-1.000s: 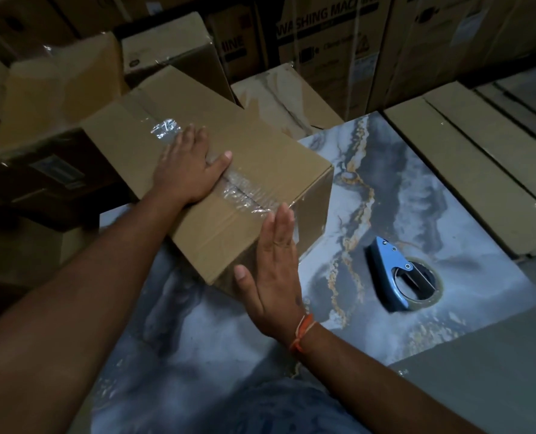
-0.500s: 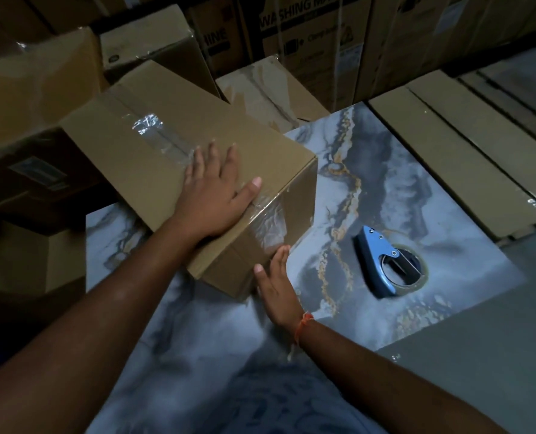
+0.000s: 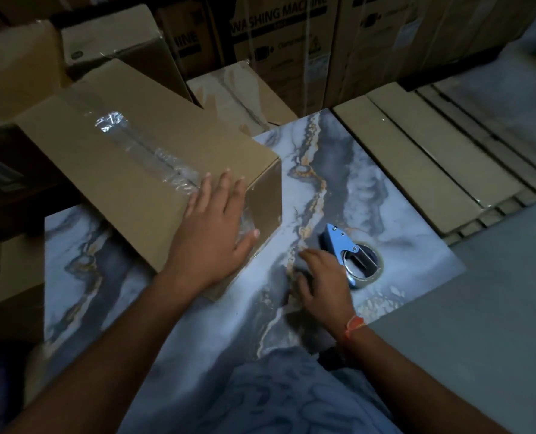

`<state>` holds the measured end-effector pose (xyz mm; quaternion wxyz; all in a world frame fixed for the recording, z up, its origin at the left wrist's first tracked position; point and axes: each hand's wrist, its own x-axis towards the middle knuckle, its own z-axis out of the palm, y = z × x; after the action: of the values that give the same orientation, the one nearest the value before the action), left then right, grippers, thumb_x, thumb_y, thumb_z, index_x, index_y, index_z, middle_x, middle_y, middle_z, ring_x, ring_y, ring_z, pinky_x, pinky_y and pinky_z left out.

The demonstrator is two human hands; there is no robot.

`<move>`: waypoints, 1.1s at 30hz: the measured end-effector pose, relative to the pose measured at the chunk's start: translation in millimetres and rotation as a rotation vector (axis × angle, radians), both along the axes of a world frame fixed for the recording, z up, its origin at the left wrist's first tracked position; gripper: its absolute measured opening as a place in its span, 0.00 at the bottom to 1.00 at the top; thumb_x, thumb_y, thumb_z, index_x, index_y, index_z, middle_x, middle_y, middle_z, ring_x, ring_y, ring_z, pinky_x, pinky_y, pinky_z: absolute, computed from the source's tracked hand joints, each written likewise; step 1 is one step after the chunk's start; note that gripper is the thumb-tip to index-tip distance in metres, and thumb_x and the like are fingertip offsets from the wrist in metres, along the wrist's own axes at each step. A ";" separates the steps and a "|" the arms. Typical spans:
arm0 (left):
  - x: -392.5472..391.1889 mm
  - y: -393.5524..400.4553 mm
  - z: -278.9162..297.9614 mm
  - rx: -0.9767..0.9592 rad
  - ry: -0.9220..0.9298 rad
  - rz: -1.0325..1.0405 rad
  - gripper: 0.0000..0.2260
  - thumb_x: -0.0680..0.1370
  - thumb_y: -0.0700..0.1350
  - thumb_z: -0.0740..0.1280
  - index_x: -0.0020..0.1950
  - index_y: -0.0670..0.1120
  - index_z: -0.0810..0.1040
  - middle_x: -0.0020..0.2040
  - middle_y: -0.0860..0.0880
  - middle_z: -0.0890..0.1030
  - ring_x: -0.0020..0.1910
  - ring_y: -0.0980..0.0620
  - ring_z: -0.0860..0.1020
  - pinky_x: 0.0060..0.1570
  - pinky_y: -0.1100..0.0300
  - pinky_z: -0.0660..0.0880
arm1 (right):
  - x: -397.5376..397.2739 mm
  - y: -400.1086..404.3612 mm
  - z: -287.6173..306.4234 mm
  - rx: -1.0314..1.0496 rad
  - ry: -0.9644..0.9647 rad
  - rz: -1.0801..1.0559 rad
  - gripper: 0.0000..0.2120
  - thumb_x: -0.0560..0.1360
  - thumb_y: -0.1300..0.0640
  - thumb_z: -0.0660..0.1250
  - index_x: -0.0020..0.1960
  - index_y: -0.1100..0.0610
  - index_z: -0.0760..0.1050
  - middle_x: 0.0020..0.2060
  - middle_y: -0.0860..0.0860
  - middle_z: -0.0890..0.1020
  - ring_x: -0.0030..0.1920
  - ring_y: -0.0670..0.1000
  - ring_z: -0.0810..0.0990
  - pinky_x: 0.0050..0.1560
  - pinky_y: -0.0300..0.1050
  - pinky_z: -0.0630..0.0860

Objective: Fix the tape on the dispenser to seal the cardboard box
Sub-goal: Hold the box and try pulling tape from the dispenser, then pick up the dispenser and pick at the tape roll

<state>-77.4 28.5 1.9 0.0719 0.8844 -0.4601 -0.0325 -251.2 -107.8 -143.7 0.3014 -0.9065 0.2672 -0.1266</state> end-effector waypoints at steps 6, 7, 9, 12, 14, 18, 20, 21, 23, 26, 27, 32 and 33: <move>-63.7 -19.2 -29.3 -0.626 0.186 0.009 0.19 0.79 0.44 0.68 0.70 0.44 0.77 0.76 0.45 0.71 0.77 0.49 0.68 0.75 0.56 0.64 | -53.1 -48.3 -14.8 -0.322 0.331 -0.037 0.27 0.68 0.39 0.67 0.59 0.55 0.74 0.53 0.54 0.78 0.54 0.59 0.75 0.48 0.52 0.65; -72.5 -24.1 -36.2 -0.679 0.248 0.056 0.17 0.78 0.43 0.69 0.67 0.45 0.79 0.74 0.46 0.73 0.74 0.52 0.71 0.72 0.59 0.66 | -55.9 -52.9 -18.1 -0.341 0.351 -0.028 0.25 0.68 0.39 0.67 0.57 0.55 0.75 0.52 0.53 0.78 0.53 0.59 0.75 0.47 0.52 0.64; -85.2 -37.4 -59.7 -0.709 0.434 0.177 0.14 0.77 0.43 0.70 0.63 0.49 0.81 0.71 0.50 0.73 0.71 0.56 0.73 0.69 0.60 0.70 | -57.5 -65.1 -23.3 -0.342 0.359 -0.026 0.20 0.68 0.41 0.66 0.52 0.54 0.74 0.47 0.52 0.79 0.51 0.59 0.75 0.45 0.52 0.64; -102.3 -62.5 -92.7 -0.660 0.807 0.361 0.14 0.76 0.49 0.70 0.61 0.56 0.82 0.69 0.51 0.74 0.70 0.56 0.74 0.71 0.50 0.73 | -59.1 -82.7 -27.4 -0.296 0.347 0.015 0.14 0.68 0.44 0.67 0.46 0.53 0.73 0.41 0.52 0.81 0.50 0.58 0.74 0.44 0.51 0.61; -115.2 -83.8 -109.3 -0.599 0.984 0.425 0.14 0.77 0.46 0.71 0.62 0.56 0.81 0.70 0.51 0.75 0.69 0.56 0.75 0.71 0.52 0.73 | -61.7 -95.9 -27.8 -0.278 0.305 0.067 0.12 0.68 0.46 0.67 0.44 0.53 0.73 0.41 0.51 0.83 0.50 0.58 0.74 0.43 0.51 0.59; -135.7 -125.0 -133.3 -0.579 1.081 0.437 0.15 0.78 0.40 0.69 0.65 0.48 0.80 0.68 0.44 0.79 0.66 0.52 0.79 0.66 0.59 0.74 | -67.7 -121.6 -22.7 -0.275 0.111 0.148 0.11 0.69 0.48 0.68 0.47 0.53 0.76 0.42 0.51 0.83 0.51 0.57 0.75 0.41 0.50 0.64; -144.1 -141.0 -134.6 -0.634 1.093 0.455 0.15 0.80 0.38 0.69 0.66 0.44 0.79 0.67 0.43 0.80 0.64 0.55 0.80 0.65 0.60 0.75 | -69.8 -135.0 -16.2 -0.280 0.033 0.212 0.12 0.70 0.48 0.68 0.50 0.54 0.78 0.43 0.52 0.83 0.51 0.57 0.76 0.41 0.51 0.68; -147.7 -148.3 -132.4 -0.662 1.090 0.473 0.14 0.81 0.36 0.68 0.67 0.42 0.79 0.66 0.45 0.81 0.61 0.58 0.81 0.62 0.63 0.76 | -70.0 -141.6 -13.1 -0.271 0.002 0.242 0.12 0.71 0.49 0.67 0.51 0.55 0.79 0.44 0.52 0.83 0.52 0.57 0.77 0.42 0.51 0.70; -154.7 -159.9 -126.3 -0.725 1.083 0.507 0.14 0.82 0.35 0.66 0.67 0.41 0.78 0.64 0.52 0.82 0.57 0.61 0.82 0.56 0.66 0.77 | -70.3 -152.1 -8.2 -0.243 -0.051 0.286 0.12 0.73 0.50 0.68 0.53 0.55 0.79 0.46 0.52 0.83 0.54 0.57 0.78 0.43 0.52 0.72; -160.9 -175.1 -119.4 -0.848 1.058 0.526 0.13 0.81 0.33 0.67 0.66 0.42 0.78 0.61 0.56 0.84 0.58 0.58 0.83 0.55 0.65 0.78 | -71.1 -162.9 -2.9 -0.184 -0.110 0.323 0.12 0.74 0.52 0.68 0.55 0.56 0.79 0.48 0.52 0.83 0.56 0.57 0.78 0.47 0.53 0.75; -161.0 -178.6 -117.7 -0.887 1.037 0.541 0.13 0.81 0.33 0.67 0.64 0.42 0.79 0.61 0.55 0.84 0.59 0.57 0.82 0.55 0.65 0.78 | -69.8 -164.9 -2.3 -0.157 -0.123 0.332 0.13 0.75 0.52 0.68 0.56 0.56 0.79 0.49 0.52 0.83 0.57 0.57 0.77 0.50 0.53 0.75; -154.0 -178.1 -108.0 -1.013 0.935 0.575 0.13 0.78 0.32 0.70 0.57 0.48 0.84 0.59 0.46 0.85 0.59 0.51 0.84 0.55 0.59 0.81 | -64.5 -176.9 16.4 -0.100 -0.275 0.512 0.16 0.73 0.58 0.70 0.60 0.60 0.78 0.55 0.55 0.81 0.61 0.57 0.74 0.65 0.52 0.72; -150.5 -173.8 -105.9 -1.023 0.912 0.571 0.14 0.77 0.33 0.71 0.56 0.50 0.84 0.59 0.45 0.85 0.59 0.48 0.83 0.57 0.57 0.81 | -65.4 -179.1 24.4 -0.090 -0.311 0.547 0.18 0.72 0.59 0.70 0.61 0.60 0.78 0.58 0.56 0.80 0.63 0.57 0.73 0.68 0.50 0.70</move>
<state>-227.8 -145.3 -103.9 0.6645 0.7242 -0.0944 -0.1583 -316.7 -287.0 -119.3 0.3213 -0.9269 -0.0414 -0.1897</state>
